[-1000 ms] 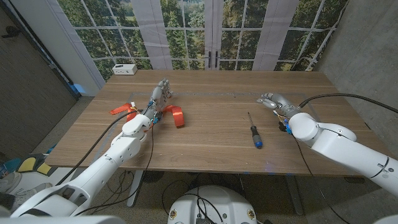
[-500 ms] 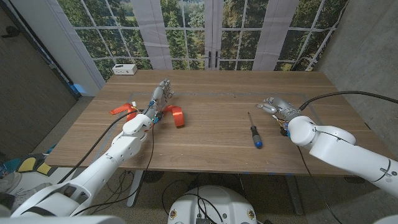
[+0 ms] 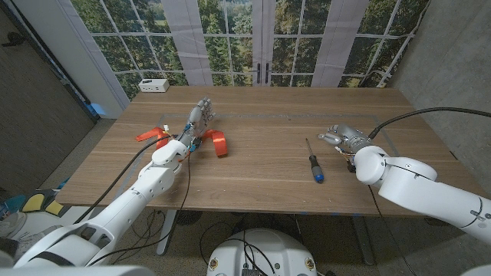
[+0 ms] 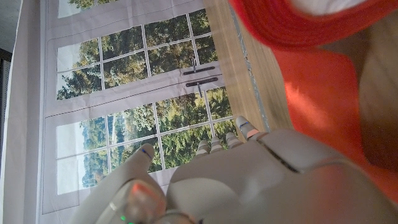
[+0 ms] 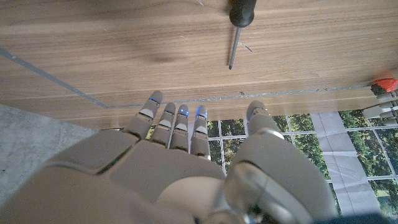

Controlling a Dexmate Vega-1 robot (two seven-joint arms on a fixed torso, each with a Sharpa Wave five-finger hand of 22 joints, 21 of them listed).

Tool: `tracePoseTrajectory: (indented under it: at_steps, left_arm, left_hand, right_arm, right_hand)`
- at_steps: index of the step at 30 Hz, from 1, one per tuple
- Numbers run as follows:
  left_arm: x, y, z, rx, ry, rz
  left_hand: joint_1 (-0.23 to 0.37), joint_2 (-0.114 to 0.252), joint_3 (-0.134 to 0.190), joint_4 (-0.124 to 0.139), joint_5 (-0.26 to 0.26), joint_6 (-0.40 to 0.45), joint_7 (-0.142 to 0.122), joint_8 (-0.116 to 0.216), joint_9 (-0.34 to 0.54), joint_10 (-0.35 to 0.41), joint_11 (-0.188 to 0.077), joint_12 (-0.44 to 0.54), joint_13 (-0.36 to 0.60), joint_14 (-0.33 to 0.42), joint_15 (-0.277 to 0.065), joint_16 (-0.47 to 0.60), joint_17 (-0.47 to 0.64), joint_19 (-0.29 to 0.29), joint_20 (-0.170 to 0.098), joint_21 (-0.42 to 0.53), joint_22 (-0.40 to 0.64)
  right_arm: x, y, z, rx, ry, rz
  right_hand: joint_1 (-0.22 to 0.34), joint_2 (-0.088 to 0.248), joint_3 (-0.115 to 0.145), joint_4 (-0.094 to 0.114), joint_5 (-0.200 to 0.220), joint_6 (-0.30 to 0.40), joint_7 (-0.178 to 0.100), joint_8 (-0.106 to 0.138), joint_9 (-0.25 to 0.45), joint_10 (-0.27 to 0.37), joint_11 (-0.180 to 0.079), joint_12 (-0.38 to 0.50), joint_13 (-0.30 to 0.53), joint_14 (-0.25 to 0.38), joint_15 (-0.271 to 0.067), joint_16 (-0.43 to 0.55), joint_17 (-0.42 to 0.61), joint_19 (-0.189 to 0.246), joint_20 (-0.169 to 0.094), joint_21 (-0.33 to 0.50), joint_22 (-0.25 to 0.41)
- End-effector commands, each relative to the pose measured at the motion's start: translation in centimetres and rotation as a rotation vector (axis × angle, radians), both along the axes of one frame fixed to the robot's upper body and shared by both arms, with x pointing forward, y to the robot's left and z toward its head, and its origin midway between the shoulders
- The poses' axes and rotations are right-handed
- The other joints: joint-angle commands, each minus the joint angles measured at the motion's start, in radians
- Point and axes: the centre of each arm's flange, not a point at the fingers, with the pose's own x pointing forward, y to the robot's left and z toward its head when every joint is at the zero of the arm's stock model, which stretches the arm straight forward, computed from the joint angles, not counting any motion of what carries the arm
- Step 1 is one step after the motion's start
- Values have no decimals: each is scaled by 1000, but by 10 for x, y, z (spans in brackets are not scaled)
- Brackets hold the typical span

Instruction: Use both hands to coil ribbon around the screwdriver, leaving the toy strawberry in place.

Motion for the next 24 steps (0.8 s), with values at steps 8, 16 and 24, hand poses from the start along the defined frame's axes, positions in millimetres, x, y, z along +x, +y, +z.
tracePoseTrajectory:
  at_steps: [8,16,24]
  left_arm:
    - [6,-3,0,8,6,-19]
    - [8,-3,0,8,11,-21]
    - [10,-3,1,9,12,-23]
  left_hand:
    - [8,72,-1,-6,5,-177,6,-2,2,-189,9,-3,6,-191,4,-4,1,-100,4,-6,2]
    - [8,72,-2,-5,5,-179,6,-4,2,-190,10,-5,6,-192,4,-5,1,-100,4,-9,2]
    - [8,73,-3,-5,6,-179,6,-4,2,-190,10,-6,6,-193,5,-6,1,-99,4,-11,2]
  right_arm:
    - [-15,11,-10,-85,80,-63]
    - [-15,18,-15,-103,116,-62]
    - [-14,23,-21,-114,145,-46]
  right_hand:
    - [11,-33,-13,-6,-2,44,4,11,4,45,-3,10,4,46,-8,11,3,30,3,5,3]
    - [18,-35,-13,-7,0,45,1,8,5,48,1,9,4,52,-9,12,3,34,4,5,3]
    - [21,-35,-14,-6,1,50,-1,8,5,52,-1,8,5,56,-9,12,4,37,4,5,4]
